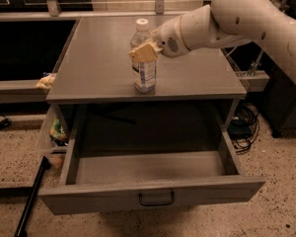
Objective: Pick blue plastic bottle from top drawer and place on counter
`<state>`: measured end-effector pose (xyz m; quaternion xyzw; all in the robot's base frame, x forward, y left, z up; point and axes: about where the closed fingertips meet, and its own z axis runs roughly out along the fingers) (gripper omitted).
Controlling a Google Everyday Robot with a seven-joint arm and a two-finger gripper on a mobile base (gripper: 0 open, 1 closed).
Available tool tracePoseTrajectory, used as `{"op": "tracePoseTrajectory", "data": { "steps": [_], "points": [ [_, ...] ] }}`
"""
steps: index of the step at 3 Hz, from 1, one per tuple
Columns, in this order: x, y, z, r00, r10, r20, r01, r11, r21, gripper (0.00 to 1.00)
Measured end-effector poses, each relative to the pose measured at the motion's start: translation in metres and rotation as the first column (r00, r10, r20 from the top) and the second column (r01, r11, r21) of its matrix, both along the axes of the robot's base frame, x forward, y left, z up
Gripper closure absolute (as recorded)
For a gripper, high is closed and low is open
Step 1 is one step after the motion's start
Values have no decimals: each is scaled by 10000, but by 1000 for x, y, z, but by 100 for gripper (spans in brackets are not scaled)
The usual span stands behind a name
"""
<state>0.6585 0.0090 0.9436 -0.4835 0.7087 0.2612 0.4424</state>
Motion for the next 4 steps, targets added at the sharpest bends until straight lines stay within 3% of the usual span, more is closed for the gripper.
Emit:
{"op": "tracePoseTrajectory", "data": {
  "steps": [1,4],
  "points": [
    [5,-5,-7,9997,-141,-220,142,9999,55,81],
    [5,-5,-7,9997,-140,-220,141,9999,55,12]
  ]
}}
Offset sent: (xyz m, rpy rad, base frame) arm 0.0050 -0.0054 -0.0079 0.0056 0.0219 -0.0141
